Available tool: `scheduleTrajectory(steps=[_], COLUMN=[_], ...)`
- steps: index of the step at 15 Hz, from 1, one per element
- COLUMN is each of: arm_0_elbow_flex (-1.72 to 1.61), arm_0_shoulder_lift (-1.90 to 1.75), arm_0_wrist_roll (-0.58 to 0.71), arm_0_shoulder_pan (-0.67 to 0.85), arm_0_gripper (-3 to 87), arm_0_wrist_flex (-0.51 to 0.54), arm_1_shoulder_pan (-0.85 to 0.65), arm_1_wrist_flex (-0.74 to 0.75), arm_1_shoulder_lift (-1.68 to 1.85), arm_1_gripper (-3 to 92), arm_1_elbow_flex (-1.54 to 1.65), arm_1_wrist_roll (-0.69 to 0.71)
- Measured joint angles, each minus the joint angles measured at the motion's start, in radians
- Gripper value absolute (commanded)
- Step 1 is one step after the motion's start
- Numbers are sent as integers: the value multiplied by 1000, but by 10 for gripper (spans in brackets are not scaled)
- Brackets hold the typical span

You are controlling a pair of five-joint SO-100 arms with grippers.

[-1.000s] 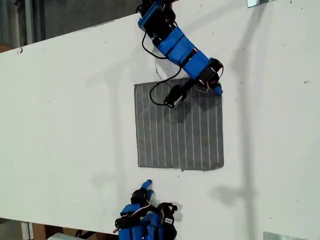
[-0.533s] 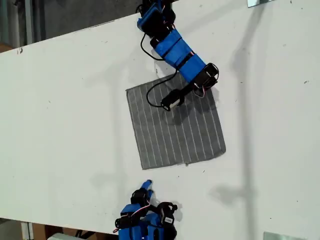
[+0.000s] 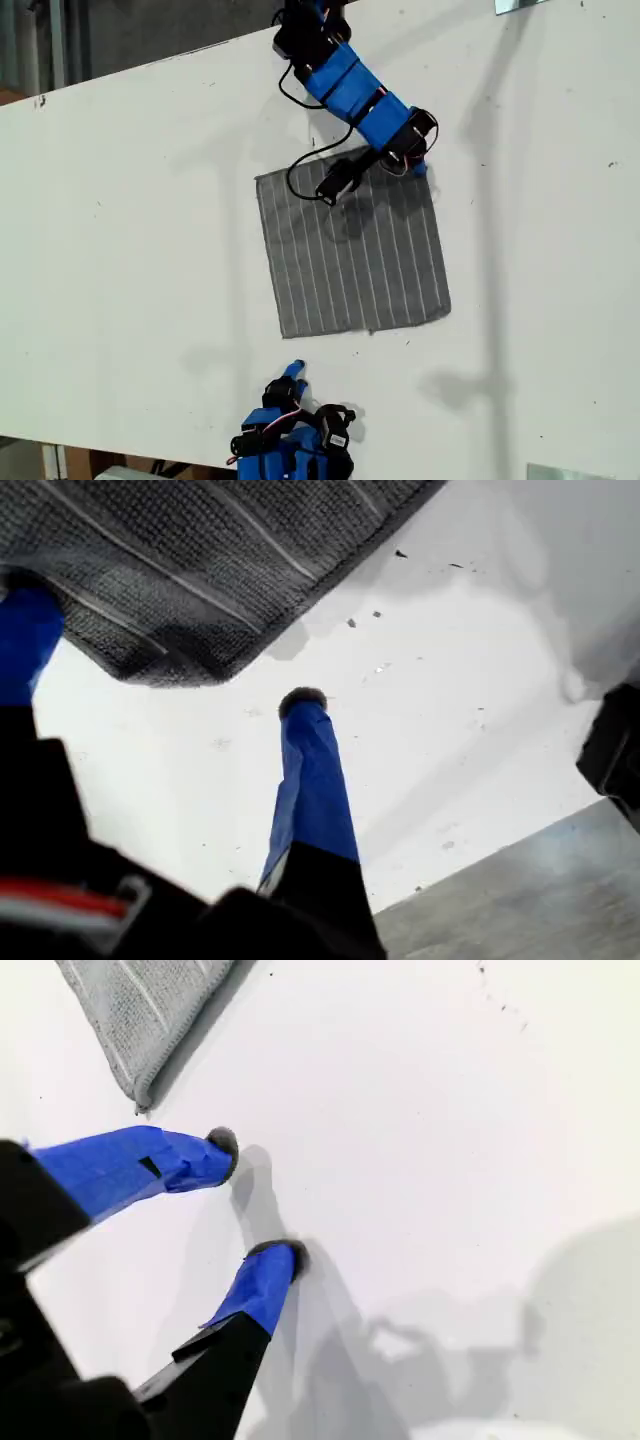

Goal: Grasp corners of a square towel and fold twice.

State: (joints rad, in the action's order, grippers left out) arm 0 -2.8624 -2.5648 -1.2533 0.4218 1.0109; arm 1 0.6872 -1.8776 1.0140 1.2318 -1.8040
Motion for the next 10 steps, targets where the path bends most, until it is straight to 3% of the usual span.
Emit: scheduleTrajectory(steps=[3, 6, 8, 10], arm_0_elbow_flex=[0, 0, 0, 0], arm_0_shoulder_lift=[0, 0, 0, 2], arm_0_wrist_roll=[0, -9, -11, -14], arm_0_shoulder_pan=[0, 0, 0, 0], arm_0_gripper=[178, 178, 178, 178], arm_0_wrist_flex=[0, 0, 0, 0], arm_1_shoulder_pan=[-2, -14, 12, 17], arm_1_wrist_flex=[239, 762, 1081, 1146], arm_1_shoulder_lift=[115, 282, 431, 463], arm_1_gripper=[421, 323, 245, 145], arm_1_elbow_flex=[258, 646, 953, 1014], arm_1_wrist_roll=[32, 48, -15, -57])
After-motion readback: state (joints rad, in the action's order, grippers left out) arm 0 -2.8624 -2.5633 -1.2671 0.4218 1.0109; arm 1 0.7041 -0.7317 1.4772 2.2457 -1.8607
